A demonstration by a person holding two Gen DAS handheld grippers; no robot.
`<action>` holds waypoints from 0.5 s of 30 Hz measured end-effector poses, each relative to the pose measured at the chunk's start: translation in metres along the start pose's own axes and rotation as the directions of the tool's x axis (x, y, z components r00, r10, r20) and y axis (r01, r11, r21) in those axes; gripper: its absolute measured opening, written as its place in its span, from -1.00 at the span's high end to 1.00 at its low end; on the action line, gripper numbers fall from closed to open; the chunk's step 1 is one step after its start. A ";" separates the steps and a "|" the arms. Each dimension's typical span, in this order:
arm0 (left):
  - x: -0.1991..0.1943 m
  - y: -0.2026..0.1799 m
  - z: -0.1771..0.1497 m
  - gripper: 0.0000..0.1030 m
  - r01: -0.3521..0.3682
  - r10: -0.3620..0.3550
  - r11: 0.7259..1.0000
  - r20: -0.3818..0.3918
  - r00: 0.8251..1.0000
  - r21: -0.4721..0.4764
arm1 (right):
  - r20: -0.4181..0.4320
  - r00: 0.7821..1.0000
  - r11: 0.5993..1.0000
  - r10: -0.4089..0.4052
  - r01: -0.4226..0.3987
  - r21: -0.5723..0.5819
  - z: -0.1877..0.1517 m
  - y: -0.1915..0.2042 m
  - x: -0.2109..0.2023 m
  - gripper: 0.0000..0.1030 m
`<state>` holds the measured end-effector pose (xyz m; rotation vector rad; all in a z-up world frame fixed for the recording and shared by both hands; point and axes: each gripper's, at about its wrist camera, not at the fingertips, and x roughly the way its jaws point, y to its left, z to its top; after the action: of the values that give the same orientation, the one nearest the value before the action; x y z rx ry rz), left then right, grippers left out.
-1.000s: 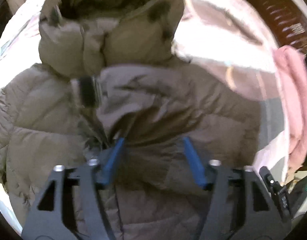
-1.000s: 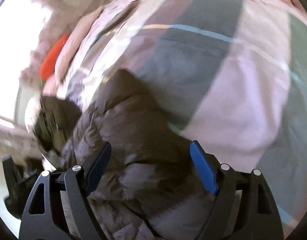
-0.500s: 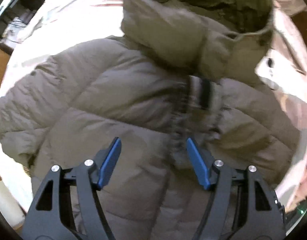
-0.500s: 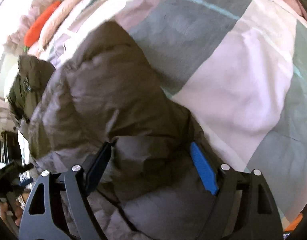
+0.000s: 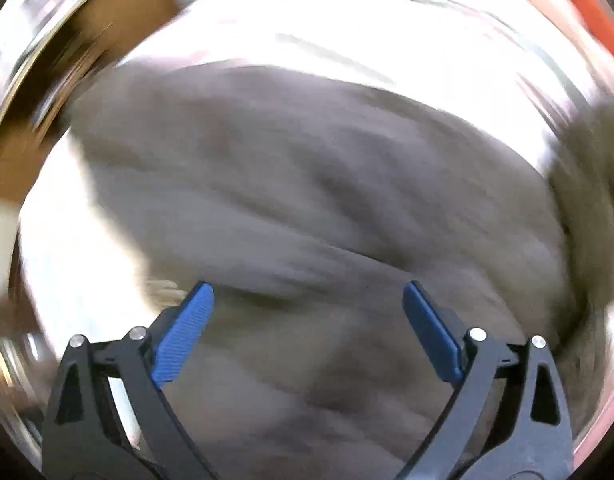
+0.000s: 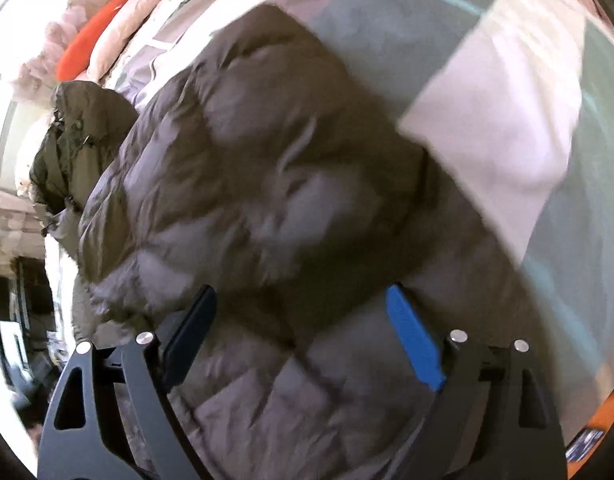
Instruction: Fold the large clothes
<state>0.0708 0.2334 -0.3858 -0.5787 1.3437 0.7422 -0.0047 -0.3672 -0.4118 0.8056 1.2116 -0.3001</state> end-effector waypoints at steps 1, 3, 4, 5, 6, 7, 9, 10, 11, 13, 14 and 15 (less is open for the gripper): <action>0.005 0.042 0.012 -0.88 0.008 -0.008 0.996 -0.008 1.000 -0.084 | -0.015 1.000 1.000 0.005 -0.006 -0.013 -0.012 0.006 0.003 -0.69; 0.015 0.098 0.022 -0.90 -0.046 0.038 0.980 -0.044 0.998 -0.192 | -0.049 0.999 0.999 0.006 -0.008 -0.053 -0.037 0.017 0.009 -0.69; 0.024 0.120 0.019 -0.91 -0.066 0.049 0.973 -0.080 0.996 -0.221 | -0.060 0.998 0.997 -0.008 0.003 -0.082 -0.048 0.028 0.014 -0.69; 0.038 0.145 0.018 -0.91 -0.054 0.018 0.963 -0.137 0.990 -0.264 | -0.060 0.998 0.995 -0.023 0.017 -0.102 -0.055 0.034 0.016 -0.69; 0.050 0.163 0.016 -0.91 -0.005 -0.049 0.950 -0.165 0.985 -0.313 | -0.044 0.998 0.990 -0.048 0.041 -0.138 -0.065 0.046 0.017 -0.72; 0.060 0.178 0.014 -0.91 0.046 -0.118 0.931 -0.178 0.977 -0.363 | -0.029 0.998 0.986 -0.060 0.055 -0.159 -0.070 0.052 0.016 -0.72; 0.082 0.199 0.015 -0.91 0.123 -0.234 0.881 -0.194 0.953 -0.457 | -0.001 0.997 0.979 -0.078 0.077 -0.187 -0.071 0.065 0.014 -0.72; 0.088 0.202 0.017 -0.91 0.145 -0.265 0.865 -0.192 0.945 -0.480 | 0.007 0.997 0.979 -0.081 0.081 -0.188 -0.073 0.066 0.012 -0.72; 0.096 0.203 0.022 -0.91 0.181 -0.312 0.844 -0.188 0.931 -0.505 | 0.013 0.996 0.979 -0.083 0.084 -0.184 -0.074 0.067 0.011 -0.72; 0.104 0.197 0.035 -0.77 0.231 -0.364 0.831 -0.181 0.914 -0.505 | 0.030 0.996 0.981 -0.089 0.093 -0.168 -0.072 0.067 0.006 -0.72; 0.104 0.194 0.040 -0.53 0.241 -0.368 0.835 -0.176 0.913 -0.494 | 0.037 0.995 0.981 -0.093 0.098 -0.167 -0.071 0.068 0.006 -0.72; 0.105 0.187 0.050 0.09 0.238 -0.355 0.861 -0.195 0.914 -0.450 | 0.053 0.993 0.978 -0.107 0.115 -0.172 -0.070 0.067 0.004 -0.72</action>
<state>-0.0326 0.4070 -0.4735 -1.2463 1.3045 0.7115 -0.0130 -0.2715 -0.3980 0.5784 1.2257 -0.2963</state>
